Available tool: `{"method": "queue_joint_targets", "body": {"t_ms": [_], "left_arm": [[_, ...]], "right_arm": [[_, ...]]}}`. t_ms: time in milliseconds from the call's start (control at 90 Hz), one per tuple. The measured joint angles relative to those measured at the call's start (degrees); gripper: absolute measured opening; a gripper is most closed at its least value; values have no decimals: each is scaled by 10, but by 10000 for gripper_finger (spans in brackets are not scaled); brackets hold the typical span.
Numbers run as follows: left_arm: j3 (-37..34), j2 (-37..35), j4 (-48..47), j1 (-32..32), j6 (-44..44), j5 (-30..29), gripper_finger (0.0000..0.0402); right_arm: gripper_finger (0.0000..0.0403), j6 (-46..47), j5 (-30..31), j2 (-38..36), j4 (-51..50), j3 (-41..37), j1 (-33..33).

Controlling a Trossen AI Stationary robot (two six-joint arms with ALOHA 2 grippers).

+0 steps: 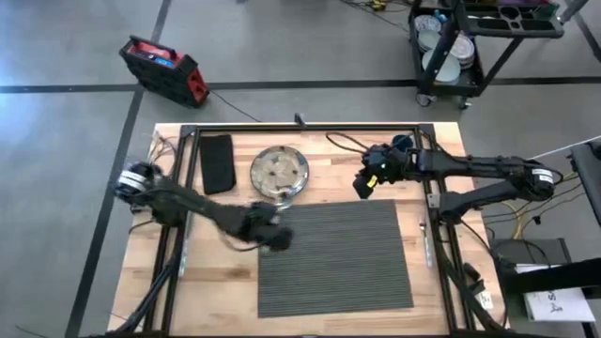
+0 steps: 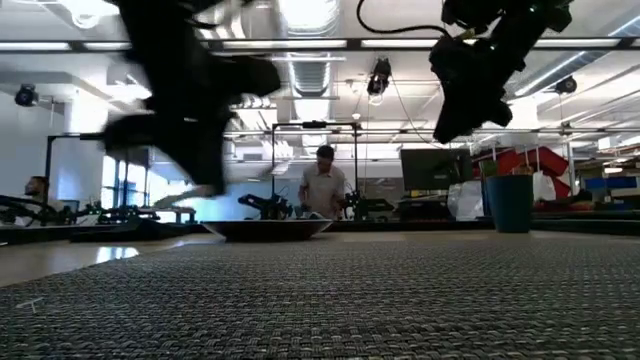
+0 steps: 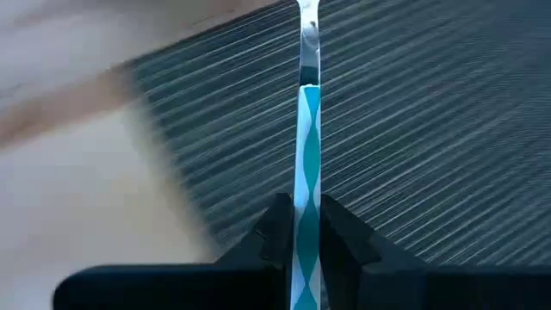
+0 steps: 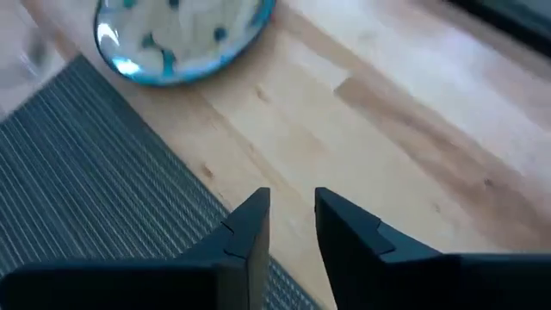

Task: Set table place
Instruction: Put the blue spoon on the gray mat, then put the blue knife on the gray mat

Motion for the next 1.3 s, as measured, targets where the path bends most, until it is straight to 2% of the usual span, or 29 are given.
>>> {"method": "queue_joint_targets", "body": {"t_ms": [156, 233, 300, 378, 500, 656, 844, 967, 1144, 1300], "left_arm": [[144, 131, 58, 54, 162, 59, 17], [224, 192, 93, 69, 237, 135, 17], [293, 243, 83, 76, 274, 189, 22], [364, 294, 62, 78, 306, 231, 56], [440, 343, 11, 78, 339, 258, 127], [478, 346, -25, 77, 373, 236, 192], [491, 337, -80, 78, 390, 183, 226], [494, 330, -131, 75, 397, 162, 227], [488, 331, -249, 59, 391, 105, 207], [443, 307, -260, 37, 365, 75, 183]], "right_arm": [[85, -17, 0, -1, -4, 38, -11], [82, -27, 0, -1, -5, 50, -12], [79, -34, 0, -1, -5, 55, -12], [76, -37, -1, -1, -8, 58, -11], [73, -36, 0, -1, -29, 58, -12], [82, -36, -1, -1, -37, 58, -12], [95, -37, -1, -1, -36, 57, -12], [101, -39, -1, -1, -36, 57, -12], [105, -39, -1, -1, -35, 57, -12], [103, -41, -1, -2, -34, 57, -12]]}}
